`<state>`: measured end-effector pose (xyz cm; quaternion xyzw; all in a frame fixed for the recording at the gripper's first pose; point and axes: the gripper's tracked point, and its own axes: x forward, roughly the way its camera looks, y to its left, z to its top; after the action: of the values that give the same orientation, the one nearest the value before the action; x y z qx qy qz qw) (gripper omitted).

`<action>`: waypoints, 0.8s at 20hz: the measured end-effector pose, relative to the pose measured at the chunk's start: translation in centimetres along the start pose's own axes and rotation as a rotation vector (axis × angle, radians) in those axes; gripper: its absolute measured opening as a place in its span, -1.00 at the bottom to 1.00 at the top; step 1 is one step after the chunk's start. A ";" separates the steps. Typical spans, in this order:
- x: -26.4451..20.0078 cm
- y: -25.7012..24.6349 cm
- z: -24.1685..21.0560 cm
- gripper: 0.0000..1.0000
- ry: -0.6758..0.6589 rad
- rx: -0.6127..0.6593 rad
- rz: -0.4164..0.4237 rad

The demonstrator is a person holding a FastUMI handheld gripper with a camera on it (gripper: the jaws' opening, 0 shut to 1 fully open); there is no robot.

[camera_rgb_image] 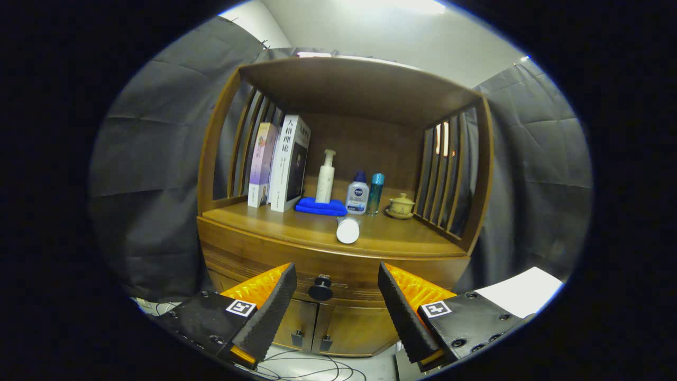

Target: Pull open the drawer, take out the items inside it, and place them on the countertop above the cabinet.

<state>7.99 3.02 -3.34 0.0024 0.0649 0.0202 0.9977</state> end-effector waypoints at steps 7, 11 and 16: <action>-8.2 -1.9 4.0 0.94 -0.092 0.060 -0.051; -11.0 -2.3 4.6 0.95 -0.101 0.043 -0.070; -13.7 -2.6 3.8 0.95 -0.098 0.056 -0.082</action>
<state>-4.97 -0.13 2.17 0.0288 0.0167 -0.0226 0.9992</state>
